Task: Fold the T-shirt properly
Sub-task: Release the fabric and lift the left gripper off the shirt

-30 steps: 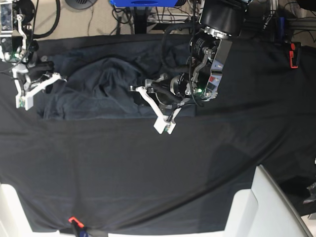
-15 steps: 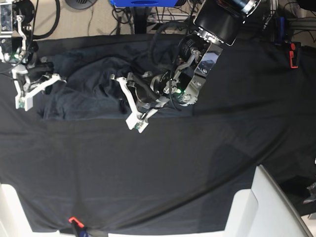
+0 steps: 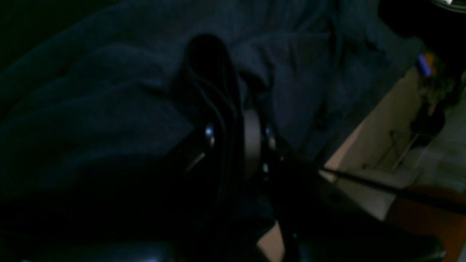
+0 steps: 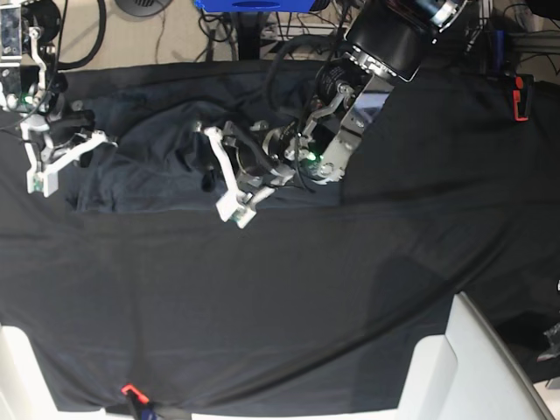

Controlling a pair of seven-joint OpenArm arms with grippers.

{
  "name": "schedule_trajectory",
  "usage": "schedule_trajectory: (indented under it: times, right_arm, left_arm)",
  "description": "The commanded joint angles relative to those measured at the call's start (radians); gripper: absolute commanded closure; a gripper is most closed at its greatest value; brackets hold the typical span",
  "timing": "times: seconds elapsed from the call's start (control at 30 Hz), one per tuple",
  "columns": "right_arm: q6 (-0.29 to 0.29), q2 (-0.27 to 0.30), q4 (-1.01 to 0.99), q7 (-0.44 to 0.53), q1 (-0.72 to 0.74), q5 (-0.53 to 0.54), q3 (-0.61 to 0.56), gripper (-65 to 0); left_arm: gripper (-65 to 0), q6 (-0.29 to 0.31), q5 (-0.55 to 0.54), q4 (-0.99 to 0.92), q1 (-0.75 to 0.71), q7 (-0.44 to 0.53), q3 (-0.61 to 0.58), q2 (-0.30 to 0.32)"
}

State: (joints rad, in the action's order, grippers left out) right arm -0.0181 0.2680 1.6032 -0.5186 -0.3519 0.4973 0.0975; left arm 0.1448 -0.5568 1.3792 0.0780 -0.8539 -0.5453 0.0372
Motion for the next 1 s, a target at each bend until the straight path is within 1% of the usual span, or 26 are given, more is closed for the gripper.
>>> schedule_trajectory:
  times: [0.0,0.27,0.3,0.37,0.5,0.57,0.67,0.73,0.83,0.87,0.9,0.93,0.97]
  right_arm:
    - [0.002,0.014,0.015,0.019,0.006,0.007,0.006,-0.2]
    - [0.002,0.014,0.015,0.019,0.004,0.007,0.006,-0.2]
    - [0.002,0.014,0.015,0.019,0.004,0.007,0.006,-0.2]
    - [0.002,0.014,0.015,0.019,0.004,0.007,0.005,-0.2]
    - [0.002,0.014,0.015,0.019,0.004,0.007,0.0,-0.2]
    - [0.002,0.014,0.015,0.018,0.004,0.007,0.0,-0.2]
    - [0.002,0.014,0.015,0.018,0.004,0.007,0.0,-0.2]
    - [0.002,0.014,0.015,0.018,0.004,0.007,0.0,-0.2]
    - [0.002,0.014,0.015,0.018,0.001,0.007,0.0,-0.2]
    - [0.002,0.014,0.015,0.018,0.001,0.007,0.0,-0.2]
    - [0.002,0.014,0.015,0.018,0.0,0.007,0.001,-0.2]
    - [0.002,0.014,0.015,0.018,0.0,0.007,0.001,-0.2]
    - [0.002,0.014,0.015,0.018,0.0,0.007,0.001,-0.2]
  left_arm:
    - [-10.0,0.006,-0.019,0.016,0.021,0.015,-0.014,-0.015]
    - [-10.2,0.005,-0.019,0.01,0.041,0.022,-0.023,-0.018]
    - [-11.0,0.005,-0.019,0.004,0.044,0.022,-0.023,-0.018]
    - [-16.6,-0.001,-0.019,-0.011,0.047,0.022,-0.022,-0.016]
    - [-33.4,-0.061,-0.019,-0.01,0.047,0.025,-0.022,-0.016]
    - [-40.6,-0.069,-0.022,-0.002,0.047,0.026,-0.02,-0.016]
    - [-48.2,-0.069,-0.022,0.038,0.049,0.026,-0.012,-0.016]
    - [-49.9,-0.069,-0.024,0.078,0.047,0.025,0.05,-0.016]
    - [-45.6,-0.07,-0.021,0.15,0.036,0.015,0.179,-0.013]
    - [-41.8,-0.07,-0.019,0.168,0.03,0.0,0.213,0.003]
    - [-36.5,-0.07,-0.019,0.185,0.021,-0.029,0.238,0.026]
    - [-29.8,-0.07,-0.021,0.196,0.018,-0.054,0.256,0.04]
    - [-20.9,-0.07,-0.019,0.203,0.01,-0.066,0.268,0.049]
